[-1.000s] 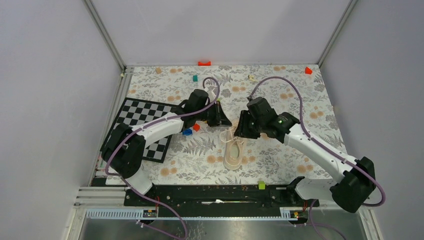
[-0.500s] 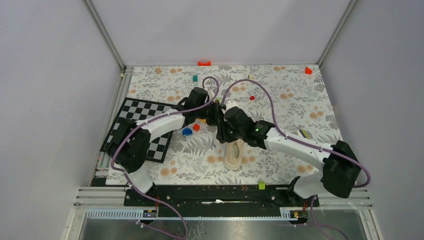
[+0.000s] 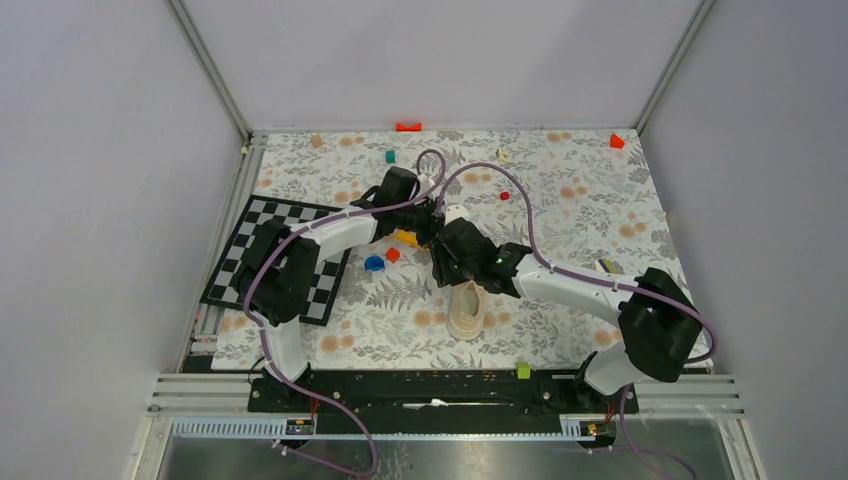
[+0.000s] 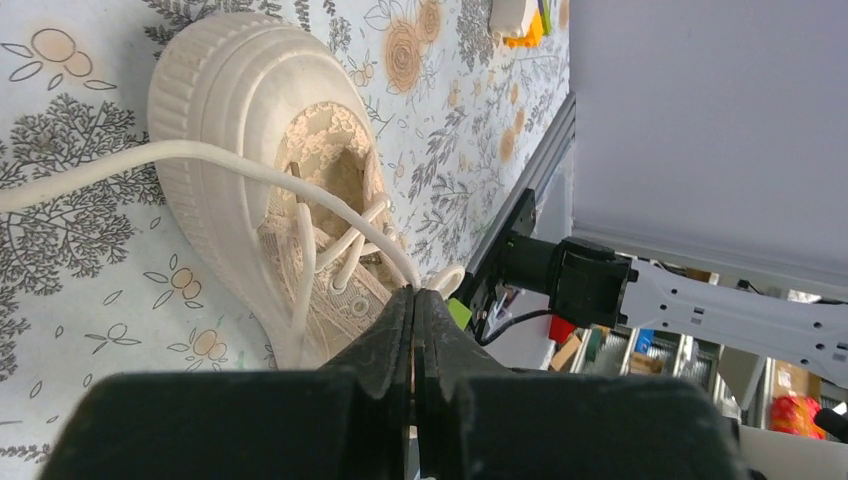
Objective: Tie the shoes
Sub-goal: Cross the shoelace with the shoelace.
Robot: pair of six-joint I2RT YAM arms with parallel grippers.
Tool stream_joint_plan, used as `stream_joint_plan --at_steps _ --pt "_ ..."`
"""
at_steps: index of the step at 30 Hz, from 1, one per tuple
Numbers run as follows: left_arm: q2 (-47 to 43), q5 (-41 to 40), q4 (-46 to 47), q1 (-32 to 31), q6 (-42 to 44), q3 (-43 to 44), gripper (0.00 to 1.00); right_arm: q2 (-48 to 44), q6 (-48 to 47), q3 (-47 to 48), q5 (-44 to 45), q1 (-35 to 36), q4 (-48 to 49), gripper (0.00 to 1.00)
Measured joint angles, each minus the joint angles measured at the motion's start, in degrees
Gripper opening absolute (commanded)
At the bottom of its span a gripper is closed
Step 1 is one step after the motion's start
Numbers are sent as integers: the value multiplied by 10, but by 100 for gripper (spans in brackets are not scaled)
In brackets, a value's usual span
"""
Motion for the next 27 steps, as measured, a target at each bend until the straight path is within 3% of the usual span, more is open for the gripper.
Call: stream_joint_plan --at_steps 11,20,27 --pt "61 87 -54 2 64 90 0 37 -1 -6 5 2 16 45" --pt "89 118 -75 4 83 99 0 47 1 -7 13 3 23 10" --pt "89 120 -72 7 79 99 0 -11 7 -42 -5 4 28 4"
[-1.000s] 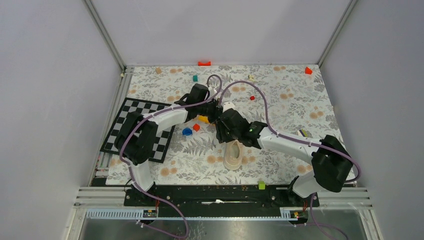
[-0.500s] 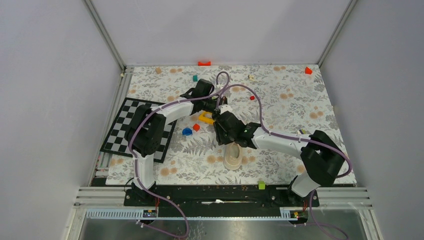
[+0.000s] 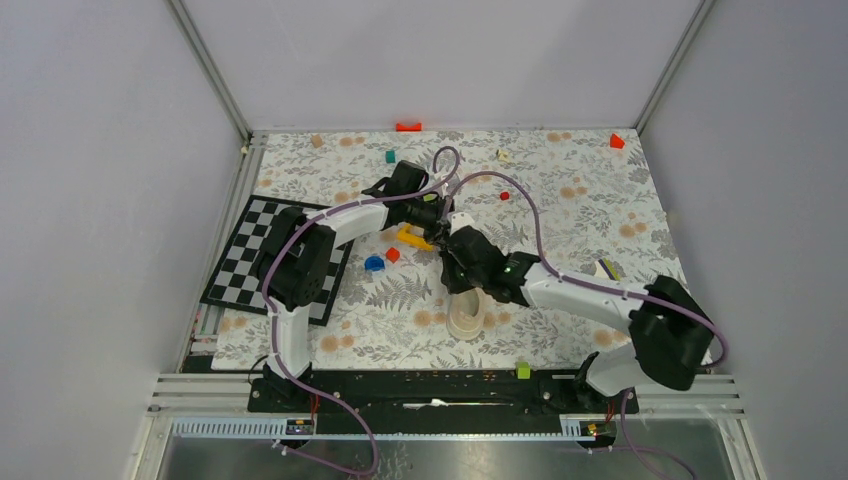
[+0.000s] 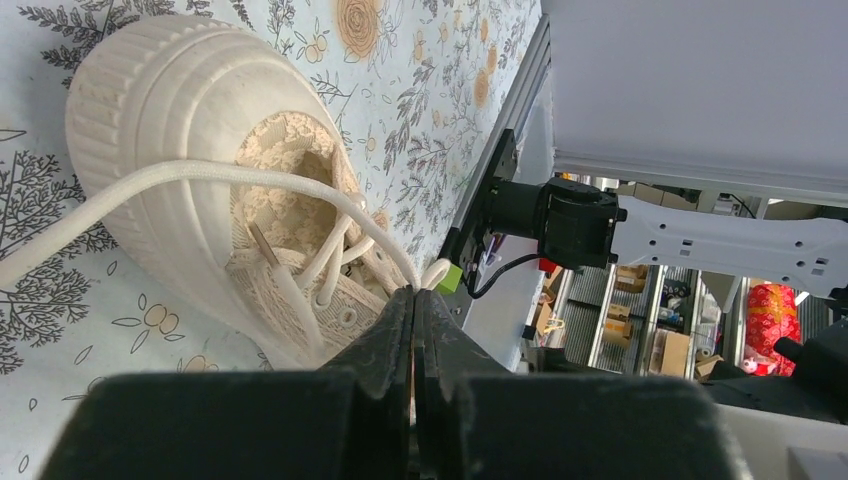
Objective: Tie the shoes
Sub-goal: Cross the shoelace with the shoelace.
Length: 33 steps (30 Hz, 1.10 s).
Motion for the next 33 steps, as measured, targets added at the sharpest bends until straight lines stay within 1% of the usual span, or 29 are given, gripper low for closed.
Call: stream_joint_plan --at_steps 4,9,14,18,25,33 --pt "0 -1 5 1 -7 0 0 -62 4 -26 -42 2 1 5" --pt "0 -1 10 3 -11 -1 0 -117 7 -36 -82 12 -11 5" --pt "0 -2 10 5 -14 -2 0 -158 11 -51 -91 18 -28 5" --pt "0 -4 12 5 -16 -8 0 -199 24 -76 -63 19 -45 4" --pt "0 -7 11 6 -18 -23 0 -277 54 -117 6 19 -63 7" --pt "-18 -17 11 2 -24 -64 0 -283 89 -136 71 19 -76 8"
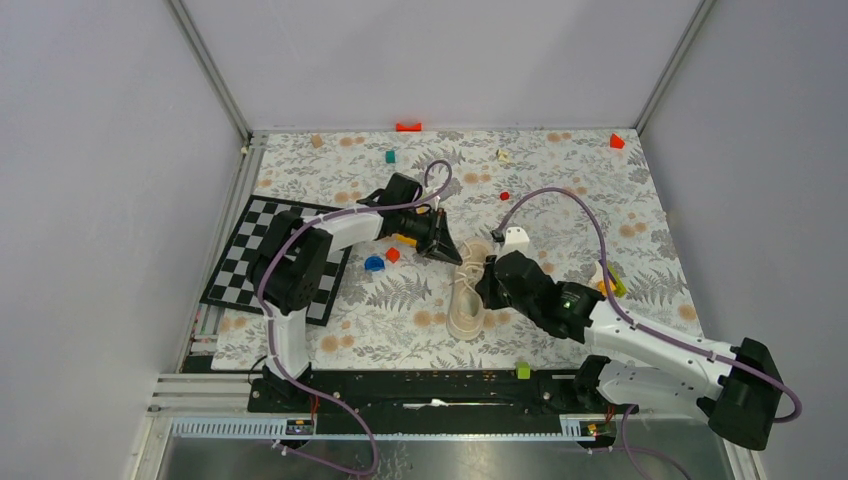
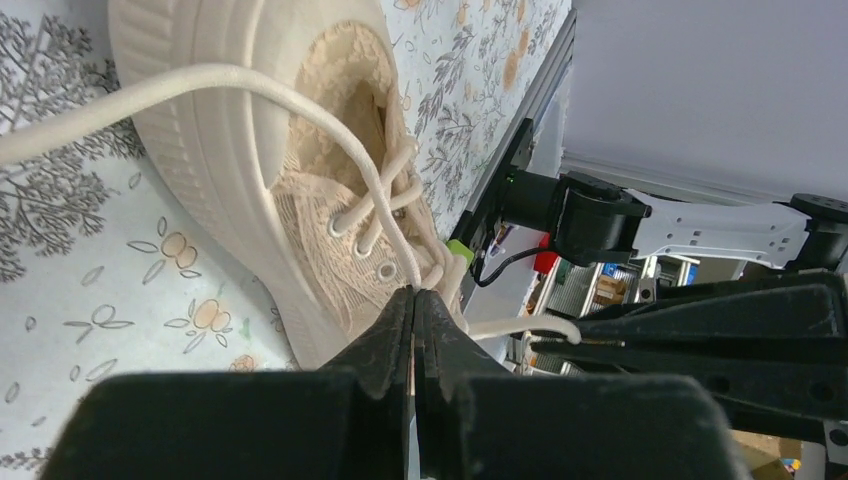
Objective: Tie the shoes
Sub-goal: Cross the shoelace with the shoelace.
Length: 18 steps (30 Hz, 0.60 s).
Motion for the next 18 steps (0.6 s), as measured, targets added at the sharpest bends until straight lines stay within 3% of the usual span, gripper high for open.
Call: stream_joint_plan --at_steps 5,11,18 --pt "-43 -13 -14 -12 7 -28 0 5 8 0 34 -2 0 10" --pt "-78 -24 -17 -21 14 -46 0 -16 11 1 72 -15 0 24" --pt "-78 -33 -18 -21 15 -50 0 -37 33 0 89 -27 -15 25"
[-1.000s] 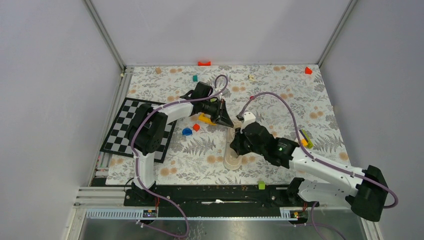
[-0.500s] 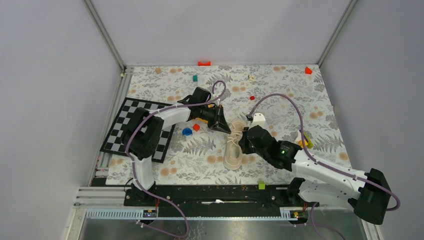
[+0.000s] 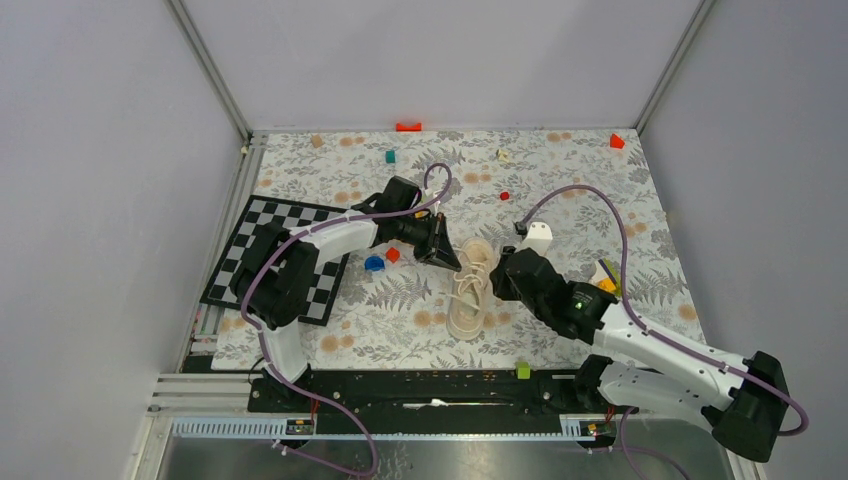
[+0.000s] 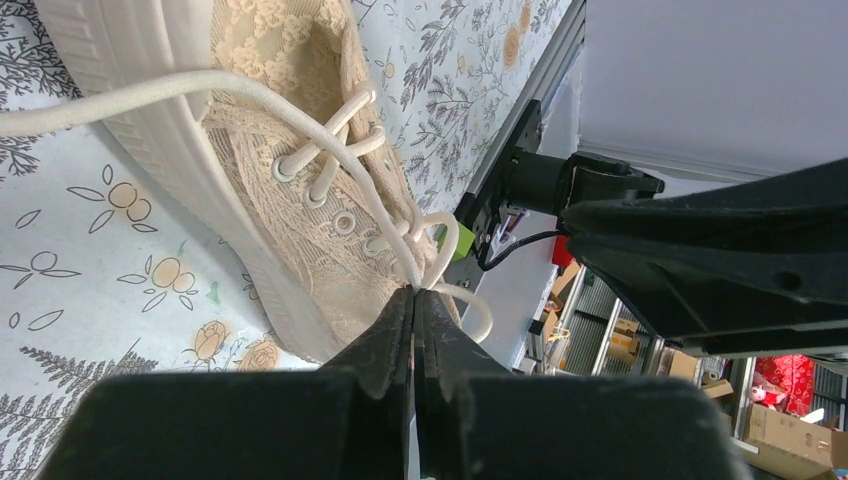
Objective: Tie the shoes
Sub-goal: Cross the shoelace with the shoelace.
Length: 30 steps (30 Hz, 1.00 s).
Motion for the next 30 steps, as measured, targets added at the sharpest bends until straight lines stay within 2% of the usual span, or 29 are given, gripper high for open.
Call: stream_joint_plan --at_steps 3,8,13,17,22,30 --pt "0 -2 0 0 1 0 0 1 31 -9 11 -2 -21 25" --pt "0 -2 -2 0 4 0 0 -15 66 -56 4 -4 -30 43" --pt "0 -3 -17 0 10 0 0 -32 26 -70 -62 5 -3 53" --pt "0 -5 -26 0 13 0 0 2 -31 -24 -82 38 -4 54" --pt "0 -6 -28 0 13 0 0 89 -110 65 -96 66 -12 54" --pt "0 -6 -35 0 19 1 0 155 -204 109 -157 69 -78 52"
